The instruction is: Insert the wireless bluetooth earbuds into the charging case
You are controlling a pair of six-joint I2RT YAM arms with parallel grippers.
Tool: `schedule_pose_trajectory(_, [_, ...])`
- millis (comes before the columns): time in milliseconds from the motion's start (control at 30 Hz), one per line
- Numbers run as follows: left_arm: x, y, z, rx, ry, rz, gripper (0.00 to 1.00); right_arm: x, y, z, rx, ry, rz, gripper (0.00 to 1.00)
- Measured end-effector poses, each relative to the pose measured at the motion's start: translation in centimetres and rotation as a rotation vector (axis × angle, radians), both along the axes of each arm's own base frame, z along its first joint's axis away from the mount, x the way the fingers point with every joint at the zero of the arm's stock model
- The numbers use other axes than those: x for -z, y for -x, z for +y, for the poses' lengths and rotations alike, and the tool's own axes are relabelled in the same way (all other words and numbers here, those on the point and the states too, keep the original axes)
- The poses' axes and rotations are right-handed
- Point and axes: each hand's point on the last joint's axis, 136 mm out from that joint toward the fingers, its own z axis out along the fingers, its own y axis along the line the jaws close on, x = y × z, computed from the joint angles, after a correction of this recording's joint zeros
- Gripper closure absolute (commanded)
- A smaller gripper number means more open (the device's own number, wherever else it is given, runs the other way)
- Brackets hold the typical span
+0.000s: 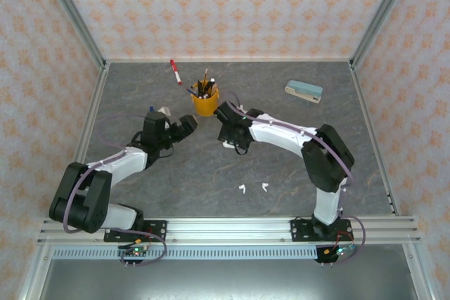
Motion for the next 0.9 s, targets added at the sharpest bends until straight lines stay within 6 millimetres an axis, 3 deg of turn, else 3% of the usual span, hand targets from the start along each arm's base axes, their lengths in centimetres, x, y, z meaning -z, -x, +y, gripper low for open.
schedule_pose_trajectory(267, [1.6, 2.0, -4.5, 0.120, 0.036, -0.073, 0.09, -1.1, -1.8, -1.2, 0.207, -0.119, -0.034, 0.41])
schedule_pose_trajectory(600, [0.6, 2.5, -9.8, 0.240, 0.086, -0.226, 0.23, -1.6, -3.4, -1.0, 0.348, -0.242, -0.033, 0.41])
schedule_pose_trajectory(900, [0.4, 2.9, -12.5, 0.276, 0.109, -0.302, 0.35, -1.1, -3.6, -0.5, 0.399, -0.324, 0.003, 0.42])
